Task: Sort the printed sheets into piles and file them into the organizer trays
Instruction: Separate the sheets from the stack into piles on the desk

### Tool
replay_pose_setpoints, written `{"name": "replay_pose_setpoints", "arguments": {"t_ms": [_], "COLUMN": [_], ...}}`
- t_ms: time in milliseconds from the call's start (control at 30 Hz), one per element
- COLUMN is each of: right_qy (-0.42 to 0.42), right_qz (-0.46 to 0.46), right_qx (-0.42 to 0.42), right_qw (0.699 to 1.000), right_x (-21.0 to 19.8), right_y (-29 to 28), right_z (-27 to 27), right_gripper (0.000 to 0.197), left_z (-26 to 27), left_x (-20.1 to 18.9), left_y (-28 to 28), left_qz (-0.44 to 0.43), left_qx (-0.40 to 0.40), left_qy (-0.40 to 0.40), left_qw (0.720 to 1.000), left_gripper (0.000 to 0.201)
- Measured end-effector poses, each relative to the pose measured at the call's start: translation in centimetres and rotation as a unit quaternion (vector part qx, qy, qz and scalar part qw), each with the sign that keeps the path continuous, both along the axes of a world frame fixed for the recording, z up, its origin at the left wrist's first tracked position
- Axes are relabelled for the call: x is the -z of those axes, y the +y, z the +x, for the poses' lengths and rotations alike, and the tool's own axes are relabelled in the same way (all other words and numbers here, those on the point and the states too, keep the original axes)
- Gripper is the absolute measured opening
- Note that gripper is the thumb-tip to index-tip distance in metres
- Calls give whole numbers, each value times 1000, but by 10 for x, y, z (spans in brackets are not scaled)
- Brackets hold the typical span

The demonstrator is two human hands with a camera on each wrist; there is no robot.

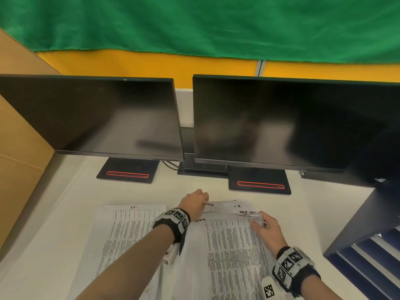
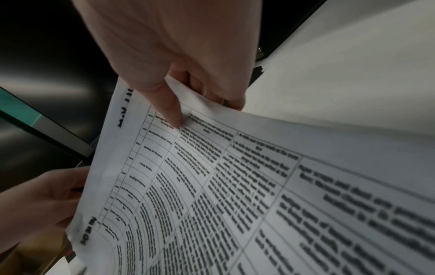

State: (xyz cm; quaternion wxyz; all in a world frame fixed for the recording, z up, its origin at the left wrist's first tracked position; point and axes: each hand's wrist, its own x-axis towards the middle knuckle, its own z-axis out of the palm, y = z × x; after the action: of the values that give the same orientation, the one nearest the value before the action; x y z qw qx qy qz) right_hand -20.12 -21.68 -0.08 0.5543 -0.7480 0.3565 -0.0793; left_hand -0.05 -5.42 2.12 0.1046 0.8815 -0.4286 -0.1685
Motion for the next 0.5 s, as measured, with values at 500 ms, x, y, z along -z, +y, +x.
{"name": "replay_pose_setpoints", "arguments": {"t_ms": [500], "right_qy": [14], "right_qz": [38], "right_qx": [8], "right_qw": [999], "right_x": [-3], "right_y": [-5], "right_z": [-4], "right_gripper": [7], "left_z": [14], "left_x": [-18], "left_y": [14], "left_qz": [58], "left_qx": [54], "left_qy": [-147], "left_qw": [986], "left_gripper": [20]}}
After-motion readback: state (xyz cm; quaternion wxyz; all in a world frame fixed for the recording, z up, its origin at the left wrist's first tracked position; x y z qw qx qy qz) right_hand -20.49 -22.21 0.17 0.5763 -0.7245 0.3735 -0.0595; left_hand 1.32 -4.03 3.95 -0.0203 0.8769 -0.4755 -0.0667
